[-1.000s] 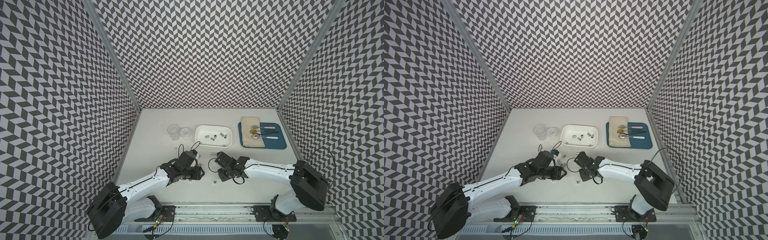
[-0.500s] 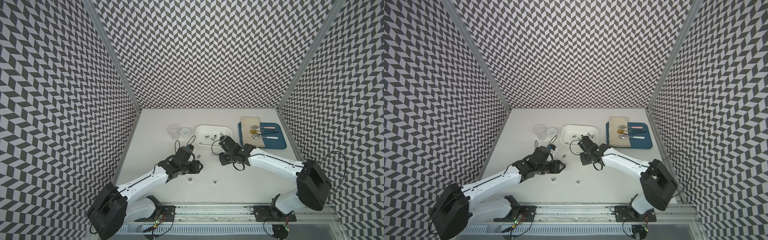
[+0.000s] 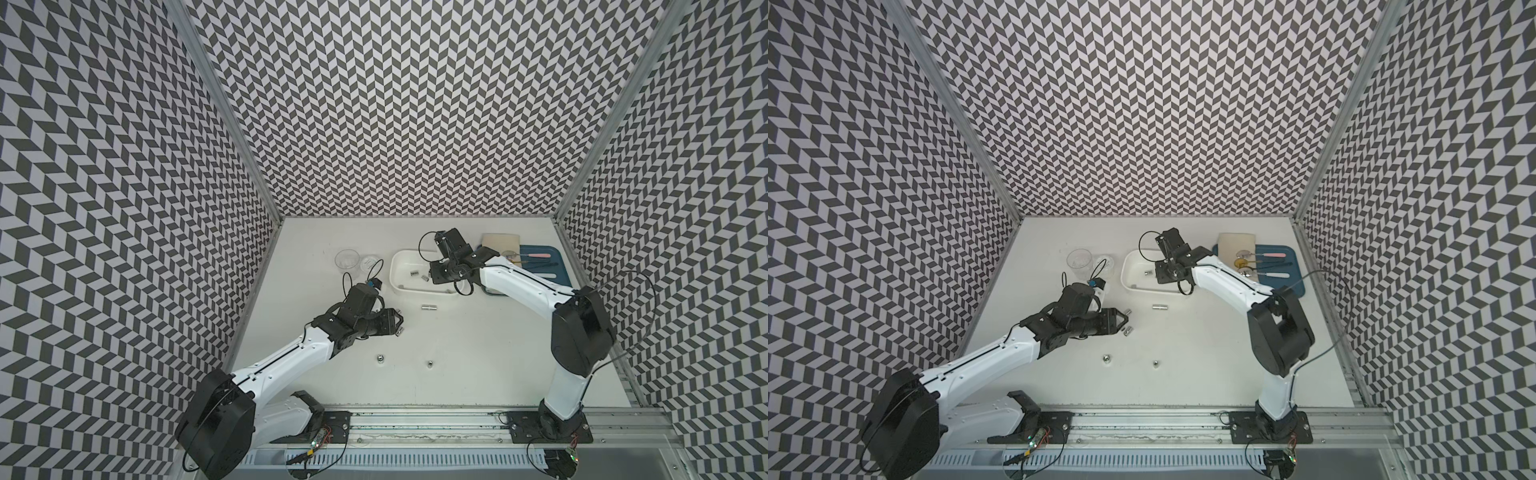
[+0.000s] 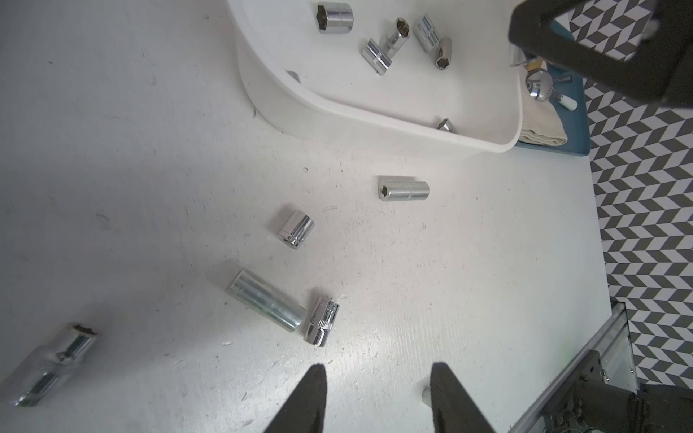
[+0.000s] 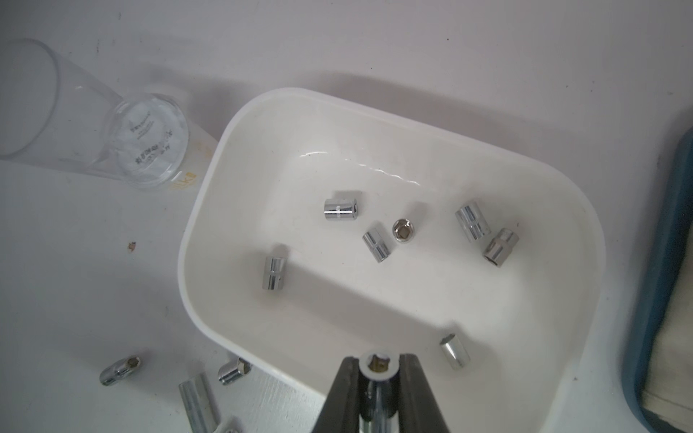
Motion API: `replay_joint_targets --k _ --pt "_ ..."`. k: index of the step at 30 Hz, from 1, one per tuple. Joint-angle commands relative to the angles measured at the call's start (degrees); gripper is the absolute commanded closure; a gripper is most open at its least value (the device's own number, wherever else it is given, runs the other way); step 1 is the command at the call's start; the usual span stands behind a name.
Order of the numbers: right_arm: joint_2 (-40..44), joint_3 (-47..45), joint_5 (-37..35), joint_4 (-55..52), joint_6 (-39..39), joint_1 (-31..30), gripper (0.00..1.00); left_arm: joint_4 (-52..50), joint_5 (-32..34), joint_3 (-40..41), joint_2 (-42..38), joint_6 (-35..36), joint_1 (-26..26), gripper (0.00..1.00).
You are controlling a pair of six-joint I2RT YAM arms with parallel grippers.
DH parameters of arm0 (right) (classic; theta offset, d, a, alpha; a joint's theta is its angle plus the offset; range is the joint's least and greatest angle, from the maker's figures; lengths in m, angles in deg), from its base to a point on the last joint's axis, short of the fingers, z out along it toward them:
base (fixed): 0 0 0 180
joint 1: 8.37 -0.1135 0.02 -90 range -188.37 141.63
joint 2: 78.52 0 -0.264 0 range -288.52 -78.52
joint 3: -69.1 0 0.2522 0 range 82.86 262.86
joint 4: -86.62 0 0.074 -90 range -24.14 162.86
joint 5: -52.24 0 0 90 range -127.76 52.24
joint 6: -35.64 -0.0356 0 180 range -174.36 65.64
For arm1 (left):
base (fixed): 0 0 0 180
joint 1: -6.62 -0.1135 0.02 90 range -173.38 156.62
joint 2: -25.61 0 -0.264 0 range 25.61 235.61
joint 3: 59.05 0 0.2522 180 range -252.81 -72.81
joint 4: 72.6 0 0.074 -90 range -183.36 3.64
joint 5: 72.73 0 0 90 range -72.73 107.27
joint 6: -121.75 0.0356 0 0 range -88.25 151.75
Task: Put the socket on the desktop into the storage box
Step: Place the socket head in the storage box.
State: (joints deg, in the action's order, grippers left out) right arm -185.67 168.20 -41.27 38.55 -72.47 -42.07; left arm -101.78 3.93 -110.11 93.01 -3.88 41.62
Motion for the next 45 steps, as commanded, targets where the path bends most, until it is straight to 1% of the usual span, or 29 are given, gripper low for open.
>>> replay_joint_targets --k 1,7,16,21,25,27,33,45 --pt "-4.3 4.0 0.7 0.8 0.7 1.3 0.82 0.9 -0.3 -0.7 -0.6 0.7 -0.7 0.52" --pt "-10.5 8.4 1.4 0.6 0.3 3.2 0.82 1.0 -0.5 0.0 -1.0 1.0 -1.7 0.51" --pt "-16.3 12.2 1.6 0.2 0.0 5.2 0.82 1.3 -1.0 0.8 -1.1 0.7 -2.3 0.52" --pt "-17.4 13.3 1.6 -0.2 0.2 5.8 0.77 1.1 -0.8 1.1 -1.5 0.6 -2.4 0.52" --pt "-16.8 13.4 2.0 -0.4 0.2 5.9 0.73 0.7 -0.7 1.2 -1.7 0.5 -2.4 0.51" --pt "-16.3 13.2 2.0 -0.4 0.3 5.8 0.70 0.6 -0.7 1.2 -1.8 0.5 -2.5 0.52" --pt "-13.9 11.9 2.4 -0.3 0.4 5.8 0.69 0.6 -0.6 1.2 -1.6 0.6 -2.5 0.52" --pt "-4.9 4.2 3.2 3.0 0.6 3.8 0.69 0.4 0.2 1.3 -1.5 0.9 -3.5 0.52"
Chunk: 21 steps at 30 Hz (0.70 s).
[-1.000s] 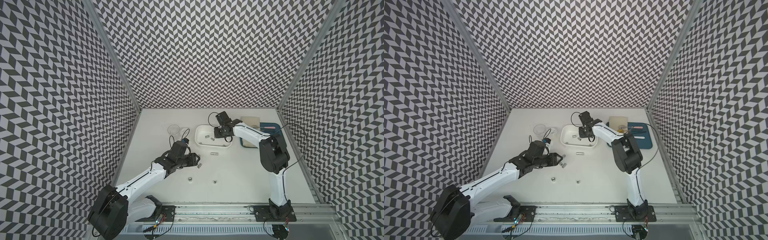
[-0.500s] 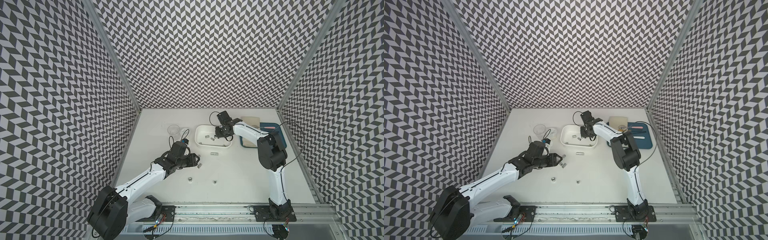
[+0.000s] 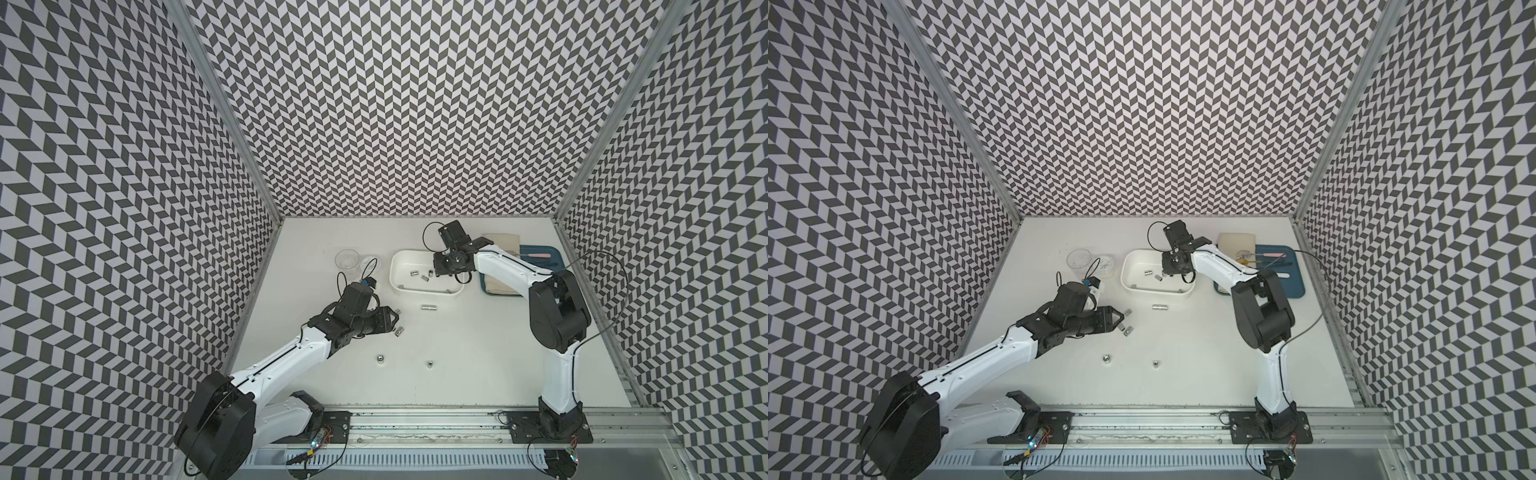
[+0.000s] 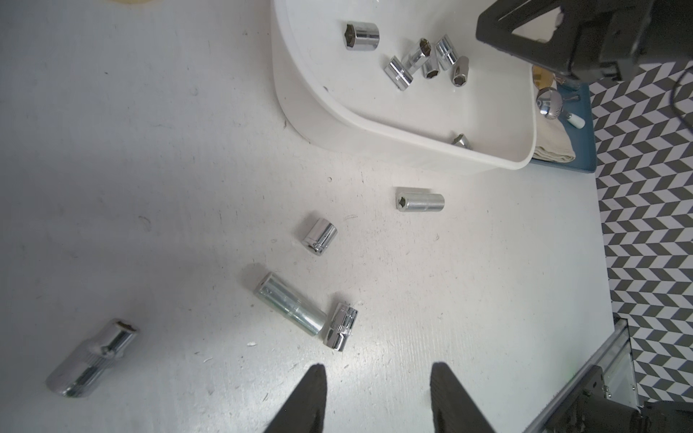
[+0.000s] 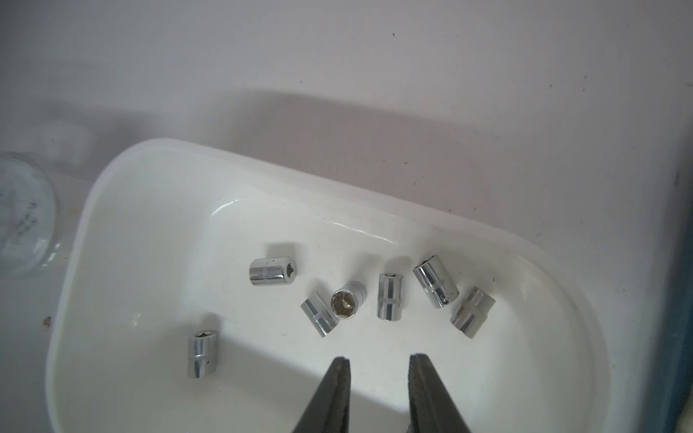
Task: Put the socket on the desktop into the storage box
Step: Place the socket head in the storage box.
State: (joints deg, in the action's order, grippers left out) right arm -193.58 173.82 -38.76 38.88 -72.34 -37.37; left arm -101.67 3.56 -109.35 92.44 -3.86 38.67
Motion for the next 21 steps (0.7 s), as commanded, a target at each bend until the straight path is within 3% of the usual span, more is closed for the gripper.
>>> replay_joint_targets --k 1,11,21 --pt "3.5 -1.7 0.7 2.7 0.5 -1.0 0.69 0.3 0.7 0.5 -1.0 0.8 -0.7 0.51" --pt "9.4 -6.1 1.4 4.3 0.4 -3.1 0.69 -0.5 1.5 0.7 -1.6 0.9 -2.4 0.51" --pt "18.6 -17.0 5.1 10.5 -0.2 -7.8 0.68 -1.8 2.8 0.7 -2.1 1.4 -6.3 0.51"
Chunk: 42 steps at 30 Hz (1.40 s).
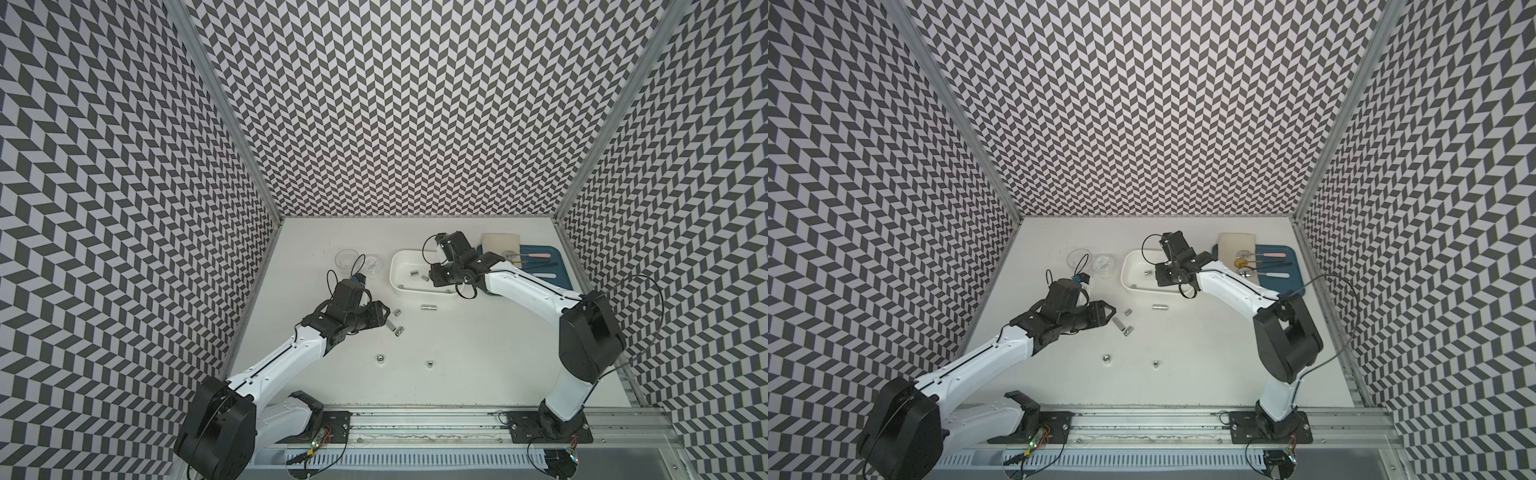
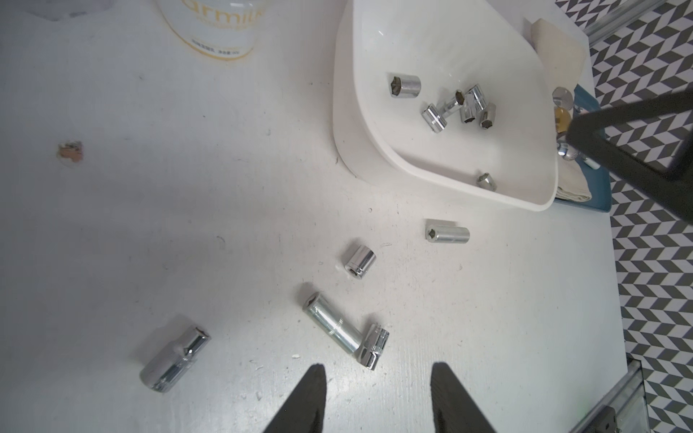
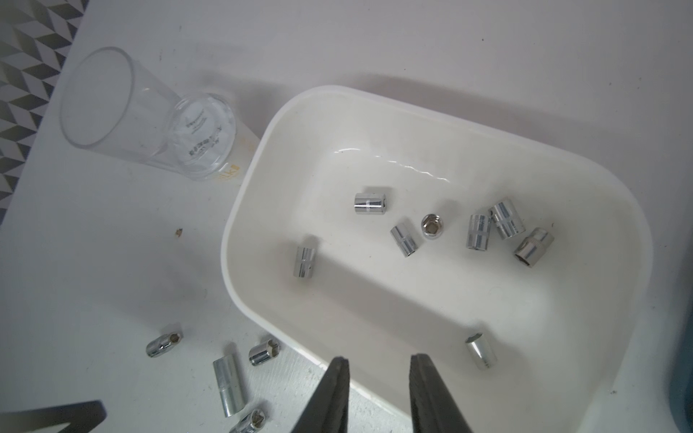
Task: Put the socket on the desktop into the storage box
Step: Place the socket head in the storage box, then pick up the socket head at the center of the board.
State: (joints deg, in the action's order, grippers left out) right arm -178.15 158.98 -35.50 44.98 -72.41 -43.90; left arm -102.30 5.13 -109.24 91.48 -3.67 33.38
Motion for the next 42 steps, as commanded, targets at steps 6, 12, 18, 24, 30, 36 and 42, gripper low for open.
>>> replay_joint_targets --k 6,12,18,24,30,36,42 --pt "8.6 -8.6 3.1 7.8 -0.5 -4.4 0.68 -1.5 2.4 1.2 -1.3 0.9 -3.9 0.51" --pt "13.0 -13.7 5.8 11.2 -1.0 -7.2 0.67 -2.0 3.7 1.4 -1.2 0.5 -6.6 0.51" --pt "15.4 -17.4 6.8 13.5 -1.0 -10.3 0.67 -2.2 4.8 2.1 -0.9 -0.7 -8.6 0.51" --pt "17.2 -20.6 7.4 15.4 -0.7 -13.5 0.67 -2.5 6.0 2.9 -1.0 -1.7 -10.2 0.51" --pt "18.8 -24.0 9.2 18.0 -0.9 -16.9 0.67 -3.3 7.9 3.0 -1.1 -2.4 -11.6 0.51" --pt "19.2 -25.7 9.3 18.9 -1.5 -19.5 0.67 -3.0 8.6 3.4 -0.8 -2.5 -12.8 0.52" --pt "20.2 -27.0 8.7 19.2 -2.1 -20.1 0.67 -2.6 9.1 3.7 0.2 -2.7 -13.8 0.52"
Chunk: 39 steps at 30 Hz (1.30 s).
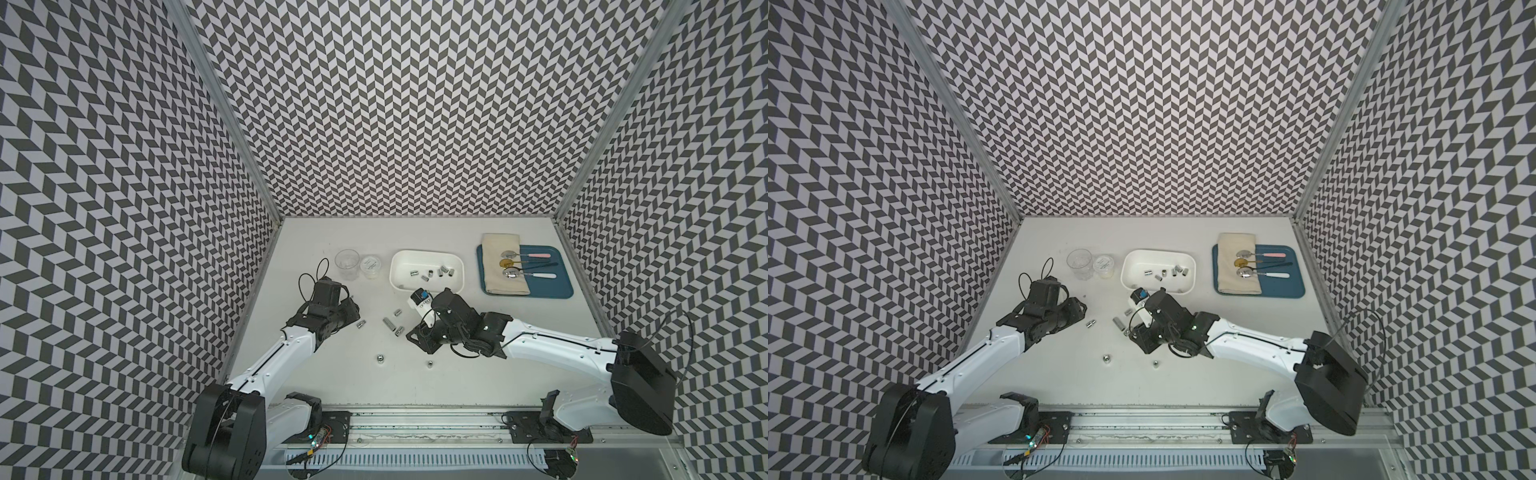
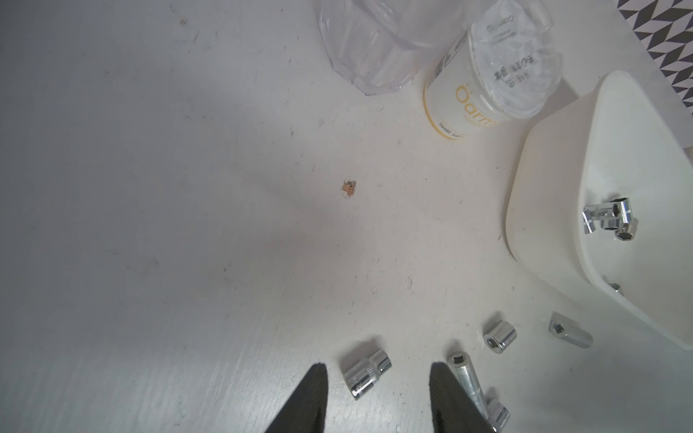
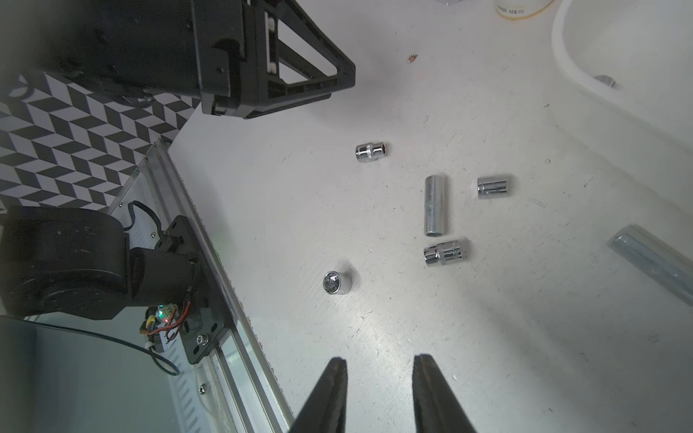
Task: Put the socket on the desktop into the storage box
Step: Pick up the socket head at the center of the board.
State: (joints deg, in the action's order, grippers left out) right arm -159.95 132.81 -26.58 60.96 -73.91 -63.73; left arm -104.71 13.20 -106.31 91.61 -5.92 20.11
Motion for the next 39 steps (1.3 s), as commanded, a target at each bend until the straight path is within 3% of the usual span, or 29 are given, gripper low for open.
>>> replay_joint_targets --k 1,22,39 --pt "2.1 -1.1 -0.3 3.2 -0.7 -0.3 0.66 -0.1 1.1 0.9 0.5 -0.6 -0.7 0.52" --pt "0.5 -3.9 -0.8 4.9 -2.1 -0.4 0.66 8.0 -3.9 1.9 10.0 -1.1 2.6 0.47" --pt "-0.4 -4.7 -0.8 5.1 -2.9 -0.3 0.66 4.7 4.2 1.3 13.2 -1.8 10.0 0.52"
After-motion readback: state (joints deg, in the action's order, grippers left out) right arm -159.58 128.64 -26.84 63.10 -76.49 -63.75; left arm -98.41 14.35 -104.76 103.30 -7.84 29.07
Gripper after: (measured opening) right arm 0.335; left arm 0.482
